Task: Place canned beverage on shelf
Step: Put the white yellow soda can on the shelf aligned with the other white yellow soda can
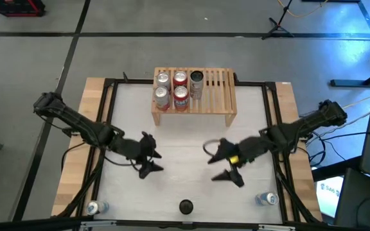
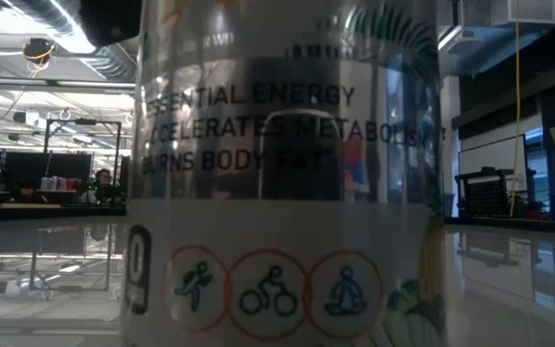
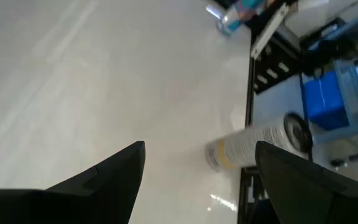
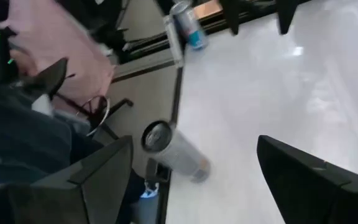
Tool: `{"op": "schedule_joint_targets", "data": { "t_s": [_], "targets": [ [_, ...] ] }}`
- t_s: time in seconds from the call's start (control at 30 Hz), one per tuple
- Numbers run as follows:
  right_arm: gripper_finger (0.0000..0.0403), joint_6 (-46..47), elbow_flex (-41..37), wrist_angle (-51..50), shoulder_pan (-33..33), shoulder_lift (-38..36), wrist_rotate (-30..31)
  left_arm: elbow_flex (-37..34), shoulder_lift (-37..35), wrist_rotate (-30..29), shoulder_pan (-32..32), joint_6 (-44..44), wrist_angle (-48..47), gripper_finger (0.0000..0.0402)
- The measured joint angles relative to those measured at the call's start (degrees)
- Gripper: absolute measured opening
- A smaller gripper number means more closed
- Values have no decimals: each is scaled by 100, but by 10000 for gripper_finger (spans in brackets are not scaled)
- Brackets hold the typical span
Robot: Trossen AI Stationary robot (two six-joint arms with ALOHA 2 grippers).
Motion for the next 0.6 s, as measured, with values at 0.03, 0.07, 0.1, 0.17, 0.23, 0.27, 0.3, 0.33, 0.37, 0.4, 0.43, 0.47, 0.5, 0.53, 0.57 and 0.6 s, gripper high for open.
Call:
{"op": "schedule_joint_targets", "data": {
  "t_s": [0.03,0.07,0.1,0.17,0.23,0.27,0.3,0.33,0.37,0.4,0.43,0.47,0.5,0.53,0.57,0.6],
  "targets": [
    [331,-46,-226,229,48,-57,14,0,73,-39,-101,-28,2,300],
    [331,-109,-413,405,101,-94,7,0,160,-88,-211,-43,-3,300],
    [331,-127,-570,564,152,-121,5,0,246,-128,-328,-64,-8,300],
    [331,-119,-803,664,226,-131,-48,0,439,-158,-587,-192,42,300],
    [331,-106,-963,661,273,-60,-56,0,647,-172,-820,-216,270,300],
    [331,18,-1031,658,275,-10,-69,2,757,-239,-940,-271,317,300],
    [331,240,-1065,620,279,64,-116,0,873,-339,-1042,-408,357,300],
    [331,514,-1070,613,271,130,-212,0,987,-430,-1129,-595,447,300],
    [331,709,-1070,628,266,187,-321,0,1106,-485,-1203,-768,558,300],
    [331,811,-1070,635,266,240,-443,0,1220,-530,-1274,-920,664,300],
    [331,844,-1070,654,268,292,-485,1,1327,-543,-1334,-1047,798,300],
    [331,786,-1068,673,337,354,-403,2,1434,-556,-1395,-1142,935,300],
    [331,669,-1068,679,460,435,-173,1,1556,-556,-1446,-1233,1048,300],
    [331,506,-1068,672,596,512,71,0,1670,-556,-1483,-1277,1165,300],
    [331,309,-1068,720,729,608,323,1,1781,-550,-1519,-1310,1285,300],
    [331,121,-1068,859,853,714,500,0,1888,-532,-1543,-1324,1359,300]
  ]
}}
